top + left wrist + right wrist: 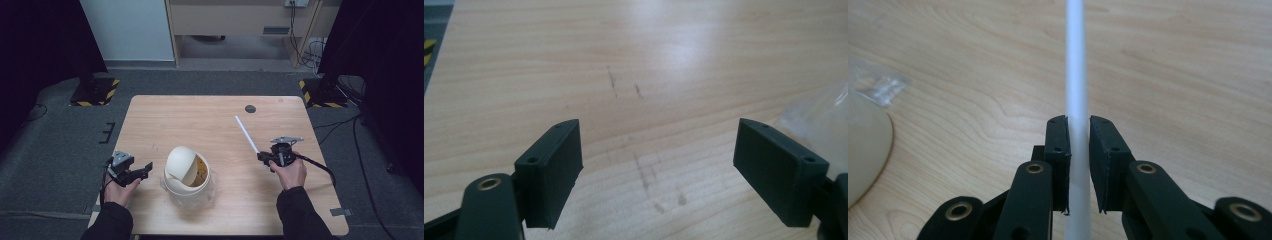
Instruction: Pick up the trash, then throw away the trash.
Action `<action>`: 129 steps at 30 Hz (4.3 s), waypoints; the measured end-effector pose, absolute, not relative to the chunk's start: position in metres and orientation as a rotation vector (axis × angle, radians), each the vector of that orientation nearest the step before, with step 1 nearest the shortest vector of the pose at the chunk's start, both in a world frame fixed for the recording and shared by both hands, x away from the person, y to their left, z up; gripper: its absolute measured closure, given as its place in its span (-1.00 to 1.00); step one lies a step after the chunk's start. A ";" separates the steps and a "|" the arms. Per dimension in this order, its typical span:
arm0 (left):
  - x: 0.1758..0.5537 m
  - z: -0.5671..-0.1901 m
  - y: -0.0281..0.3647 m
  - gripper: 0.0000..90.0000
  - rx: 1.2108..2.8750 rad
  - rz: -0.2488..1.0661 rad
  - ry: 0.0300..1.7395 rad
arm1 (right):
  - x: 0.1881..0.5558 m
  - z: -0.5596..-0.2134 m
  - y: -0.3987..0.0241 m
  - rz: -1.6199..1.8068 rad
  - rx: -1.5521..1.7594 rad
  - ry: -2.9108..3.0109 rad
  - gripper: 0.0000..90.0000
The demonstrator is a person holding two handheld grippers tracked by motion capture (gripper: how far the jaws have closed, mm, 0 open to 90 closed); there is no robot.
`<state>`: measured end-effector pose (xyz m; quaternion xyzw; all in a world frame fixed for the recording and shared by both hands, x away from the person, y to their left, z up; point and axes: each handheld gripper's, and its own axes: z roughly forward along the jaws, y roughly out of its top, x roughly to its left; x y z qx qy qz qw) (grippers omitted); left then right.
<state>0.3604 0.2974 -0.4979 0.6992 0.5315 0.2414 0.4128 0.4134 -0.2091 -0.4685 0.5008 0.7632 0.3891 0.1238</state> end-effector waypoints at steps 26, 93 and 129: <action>0.337 -0.422 0.293 -0.49 1.365 0.690 1.119 | 0.387 -0.399 -0.221 1.637 1.094 1.945 0.76; 0.351 -0.308 0.121 -0.31 1.387 0.453 0.766 | 0.346 -0.371 -0.200 1.902 0.832 1.933 0.77; 0.373 -0.311 0.090 0.47 1.397 0.362 0.850 | 0.343 -0.377 -0.184 1.926 0.754 2.019 0.77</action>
